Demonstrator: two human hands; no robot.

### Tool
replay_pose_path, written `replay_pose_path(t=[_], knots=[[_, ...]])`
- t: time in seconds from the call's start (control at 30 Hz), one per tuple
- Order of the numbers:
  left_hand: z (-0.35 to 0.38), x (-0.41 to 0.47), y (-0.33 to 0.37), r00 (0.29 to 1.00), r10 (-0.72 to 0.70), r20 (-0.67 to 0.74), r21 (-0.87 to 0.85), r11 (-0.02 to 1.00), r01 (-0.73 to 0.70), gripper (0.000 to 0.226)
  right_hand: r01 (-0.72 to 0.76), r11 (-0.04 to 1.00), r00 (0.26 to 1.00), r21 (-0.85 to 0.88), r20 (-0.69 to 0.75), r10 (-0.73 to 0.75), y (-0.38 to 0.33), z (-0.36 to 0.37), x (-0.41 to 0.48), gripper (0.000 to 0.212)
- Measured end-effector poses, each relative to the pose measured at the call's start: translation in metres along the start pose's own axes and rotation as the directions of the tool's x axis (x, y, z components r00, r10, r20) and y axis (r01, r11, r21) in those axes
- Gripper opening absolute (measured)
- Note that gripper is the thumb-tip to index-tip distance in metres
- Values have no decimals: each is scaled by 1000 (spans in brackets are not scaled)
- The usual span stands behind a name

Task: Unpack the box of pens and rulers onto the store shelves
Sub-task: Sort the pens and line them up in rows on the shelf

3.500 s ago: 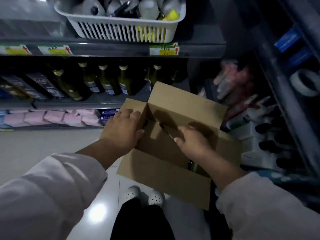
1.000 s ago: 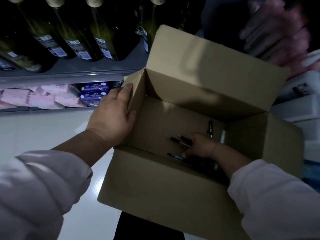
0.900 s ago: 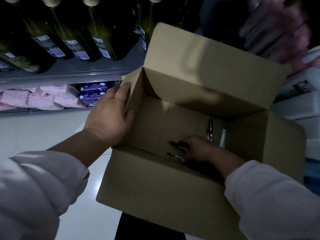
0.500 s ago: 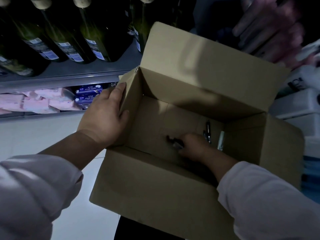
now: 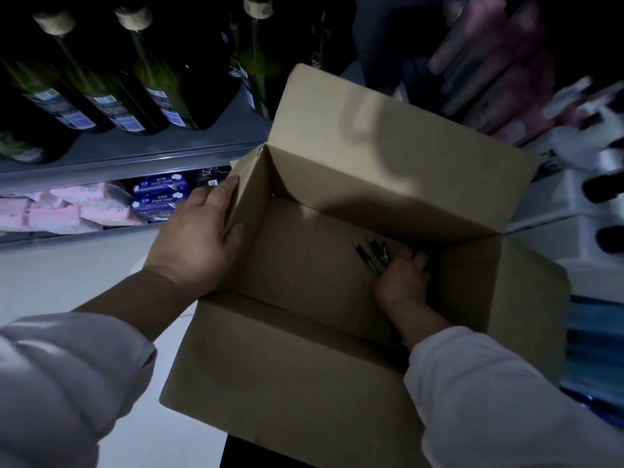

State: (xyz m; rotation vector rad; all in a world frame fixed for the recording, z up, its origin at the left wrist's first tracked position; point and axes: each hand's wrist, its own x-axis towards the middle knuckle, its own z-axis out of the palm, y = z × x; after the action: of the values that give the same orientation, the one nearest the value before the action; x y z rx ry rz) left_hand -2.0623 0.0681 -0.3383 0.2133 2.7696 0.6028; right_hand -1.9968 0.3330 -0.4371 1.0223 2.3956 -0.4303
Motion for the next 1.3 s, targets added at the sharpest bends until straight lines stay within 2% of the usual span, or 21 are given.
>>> replay_pose_path(t=[0.17,0.3,0.37,0.47,0.6,0.7,0.77,0.87,1.0,1.17,1.3], knots=[[2,-1,-1,1000,-18,-7,-22,1000,18,65,24,980,994,195,-108,-3,12,-4,-1,66],[3,-5,-2,999,-24,-25,-68,997,22,63,-125,925,990,360,-11,138,7,-5,-6,77],[4,-6,0,999,-34,-28,-87,996,31,61,-115,921,992,371,4,122,4,-5,-6,74],[4,-6,0,999,-33,-39,-103,994,29,60,1,960,1000,281,3,-2,3,-3,-8,70],[8,-5,4,996,-48,-77,-150,988,36,57,-21,999,991,39,136,15,-1,-5,-14,101],[13,-5,7,994,-58,-97,-183,982,39,56,18,995,978,-100,210,3,-10,-3,-17,112],[15,-5,7,993,-55,-105,-189,981,35,55,45,988,976,-148,219,-12,-15,-1,-19,113],[17,-4,6,992,-56,-117,-208,978,31,54,106,985,969,-132,235,-73,-27,3,-19,114],[21,-4,8,988,-72,-137,-222,974,40,54,233,958,954,-166,232,-191,-41,13,-19,97],[19,-6,8,989,-65,-136,-194,980,37,53,375,925,905,-56,240,-352,-39,19,-5,45],[17,-7,8,989,-92,-119,-179,981,69,55,460,881,867,-112,270,-418,-34,15,3,38]])
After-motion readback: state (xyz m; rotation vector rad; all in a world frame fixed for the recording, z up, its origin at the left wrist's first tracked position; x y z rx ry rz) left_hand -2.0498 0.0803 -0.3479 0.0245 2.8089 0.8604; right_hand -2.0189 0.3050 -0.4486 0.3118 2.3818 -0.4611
